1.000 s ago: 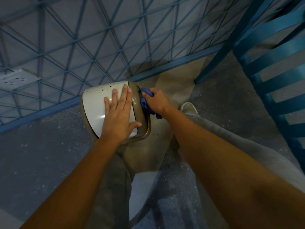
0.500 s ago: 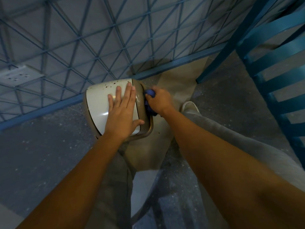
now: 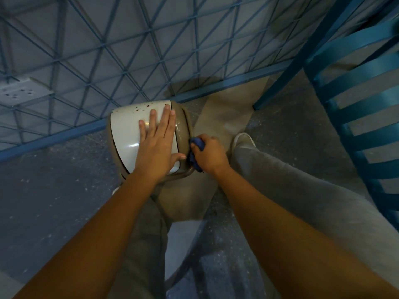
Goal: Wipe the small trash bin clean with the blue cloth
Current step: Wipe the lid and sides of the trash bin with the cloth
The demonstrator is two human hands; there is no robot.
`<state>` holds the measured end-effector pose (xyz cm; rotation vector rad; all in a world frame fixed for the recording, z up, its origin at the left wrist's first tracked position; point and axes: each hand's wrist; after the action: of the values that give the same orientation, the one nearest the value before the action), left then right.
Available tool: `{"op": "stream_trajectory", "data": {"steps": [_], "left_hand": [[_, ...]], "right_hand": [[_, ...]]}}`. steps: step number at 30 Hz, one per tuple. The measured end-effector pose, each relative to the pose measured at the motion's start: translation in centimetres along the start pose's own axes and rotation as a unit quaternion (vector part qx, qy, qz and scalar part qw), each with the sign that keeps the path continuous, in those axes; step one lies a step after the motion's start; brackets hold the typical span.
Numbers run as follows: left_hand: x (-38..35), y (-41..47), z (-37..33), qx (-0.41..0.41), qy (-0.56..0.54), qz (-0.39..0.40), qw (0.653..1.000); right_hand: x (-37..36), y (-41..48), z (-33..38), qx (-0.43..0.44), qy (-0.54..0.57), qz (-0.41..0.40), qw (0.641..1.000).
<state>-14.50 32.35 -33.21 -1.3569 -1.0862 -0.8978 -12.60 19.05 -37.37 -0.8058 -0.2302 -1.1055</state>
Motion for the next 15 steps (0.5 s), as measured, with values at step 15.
{"op": "stream_trajectory", "data": {"steps": [15], "left_hand": [[0.4, 0.1, 0.3, -0.016, 0.006, 0.011, 1.000]], "right_hand": [[-0.4, 0.0, 1.0, -0.015, 0.025, -0.057, 0.998]]}}
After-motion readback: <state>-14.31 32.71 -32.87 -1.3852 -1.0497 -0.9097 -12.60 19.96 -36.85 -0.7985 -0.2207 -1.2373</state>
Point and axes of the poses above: each hand's wrist, its own y-axis towards the middle knuckle, its own x-axis out of the back of the hand, z = x × y, and after that the axes turned 7 degrees about x, right-handed
